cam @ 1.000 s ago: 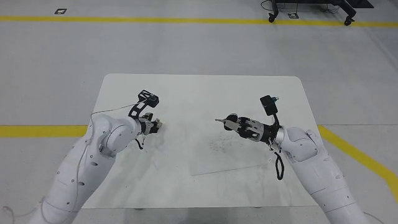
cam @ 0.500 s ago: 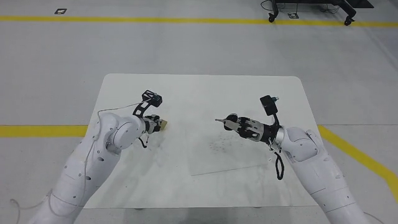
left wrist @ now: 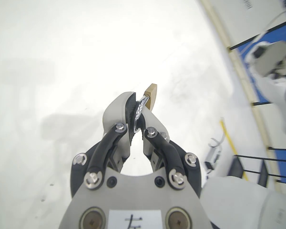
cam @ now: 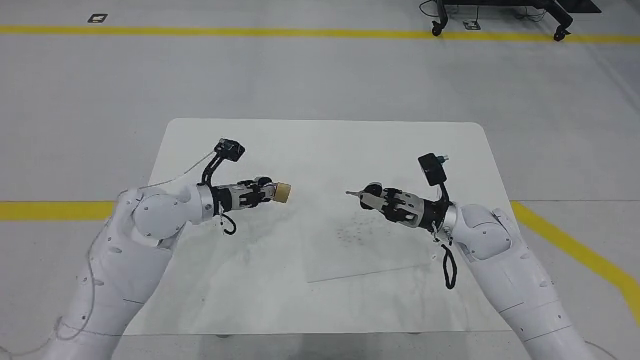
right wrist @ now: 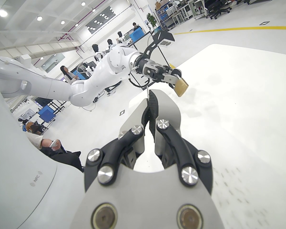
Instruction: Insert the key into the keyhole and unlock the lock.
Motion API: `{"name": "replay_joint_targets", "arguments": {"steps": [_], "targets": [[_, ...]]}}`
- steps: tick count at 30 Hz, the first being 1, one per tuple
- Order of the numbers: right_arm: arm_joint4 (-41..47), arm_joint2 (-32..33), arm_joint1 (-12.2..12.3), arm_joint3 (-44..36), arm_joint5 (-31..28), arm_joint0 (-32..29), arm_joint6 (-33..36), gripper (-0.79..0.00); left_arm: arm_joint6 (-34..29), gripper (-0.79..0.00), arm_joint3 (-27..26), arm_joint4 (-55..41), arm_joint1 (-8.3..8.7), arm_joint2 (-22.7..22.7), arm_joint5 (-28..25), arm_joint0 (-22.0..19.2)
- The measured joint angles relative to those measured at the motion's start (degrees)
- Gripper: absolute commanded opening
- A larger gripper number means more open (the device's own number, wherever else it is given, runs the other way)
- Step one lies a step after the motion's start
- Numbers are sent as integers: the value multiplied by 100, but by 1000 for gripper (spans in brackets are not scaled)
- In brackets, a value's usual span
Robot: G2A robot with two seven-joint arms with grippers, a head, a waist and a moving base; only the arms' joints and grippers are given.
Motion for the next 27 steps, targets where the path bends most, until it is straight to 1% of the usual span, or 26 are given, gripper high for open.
{"name": "replay_joint_targets", "arguments": {"steps": [2,4,7,10,12,14,15,18,19,22,25,27], "targets": [[0,0,0,0,0,0,0,-785,-95,-785,201,-794,5,-129,-499,-27],[0,0,0,0,0,0,0,-785,-138,-785,294,-1138,21,-190,-709,-67],[0,0,0,0,0,0,0,-785,-137,-785,289,-890,22,-185,-693,-67],[0,0,0,0,0,0,0,-785,-133,-785,286,-860,21,-183,-687,-64],[0,0,0,0,0,0,0,-785,-72,-785,292,-991,13,-161,-662,7],[-20,-31,-7,-36,63,-10,-51,-785,-117,-785,399,-1482,-6,-112,-703,84],[-48,-77,-20,-67,149,-7,-120,-785,-218,-785,491,-1778,-16,-84,-757,79],[-77,-384,-105,-68,382,108,-439,-785,-845,-785,898,-2644,-40,52,-894,-112],[-12,-548,-152,-5,392,196,-563,-785,-1169,-785,1037,-2889,-45,117,-901,-228],[161,-941,-294,271,432,490,-1002,-785,-1934,-785,1207,-3453,-50,241,-883,-454],[107,-1384,-480,513,523,796,-1557,-785,-2274,-785,1176,-4068,-35,364,-588,-537],[18,-1660,-594,624,533,957,-1834,-785,-2331,-785,1158,-4111,-5,415,-516,-569]]}}
